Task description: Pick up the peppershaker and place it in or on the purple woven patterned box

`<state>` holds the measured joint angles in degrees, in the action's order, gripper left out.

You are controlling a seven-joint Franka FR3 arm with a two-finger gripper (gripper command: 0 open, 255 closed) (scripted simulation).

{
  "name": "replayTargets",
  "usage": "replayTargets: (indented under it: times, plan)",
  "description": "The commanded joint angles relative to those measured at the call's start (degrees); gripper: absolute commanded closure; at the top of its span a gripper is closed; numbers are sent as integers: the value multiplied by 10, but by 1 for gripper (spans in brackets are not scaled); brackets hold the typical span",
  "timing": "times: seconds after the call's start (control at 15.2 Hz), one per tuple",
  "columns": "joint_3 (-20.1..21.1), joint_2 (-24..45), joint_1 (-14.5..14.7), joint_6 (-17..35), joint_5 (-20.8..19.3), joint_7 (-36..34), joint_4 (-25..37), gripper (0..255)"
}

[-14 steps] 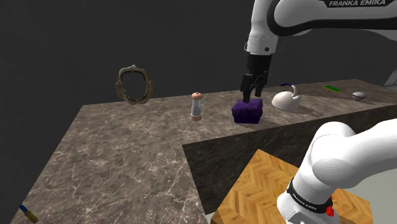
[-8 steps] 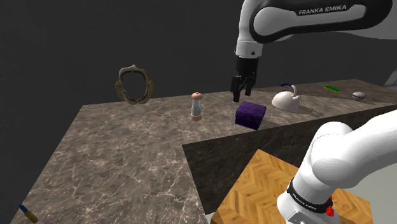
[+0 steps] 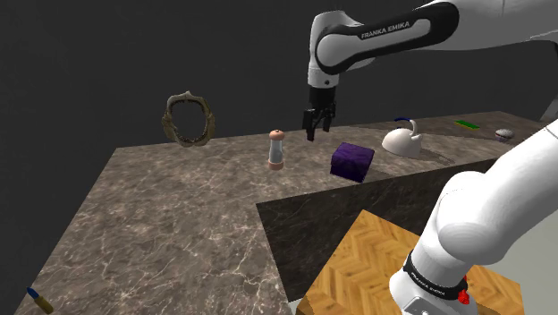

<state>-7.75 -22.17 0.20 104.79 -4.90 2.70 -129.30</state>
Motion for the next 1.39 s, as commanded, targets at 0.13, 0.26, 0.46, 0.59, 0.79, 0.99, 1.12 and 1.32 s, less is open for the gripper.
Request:
replayTargets:
  times: [0.13,0.26,0.46,0.59,0.79,0.99,1.12,1.32]
  plan:
    - [-11,84,-2,40,-7,21,52,0]
    - [-15,127,-3,54,-9,31,83,0]
    - [-21,191,-5,72,-10,46,136,0]
    - [-23,235,-8,80,-9,55,174,0]
    - [-26,300,-12,87,-7,70,239,0]
    - [-28,368,-19,87,-3,84,312,0]
    - [-28,414,-24,83,-1,93,366,0]
    - [-28,434,-27,94,0,96,376,0]
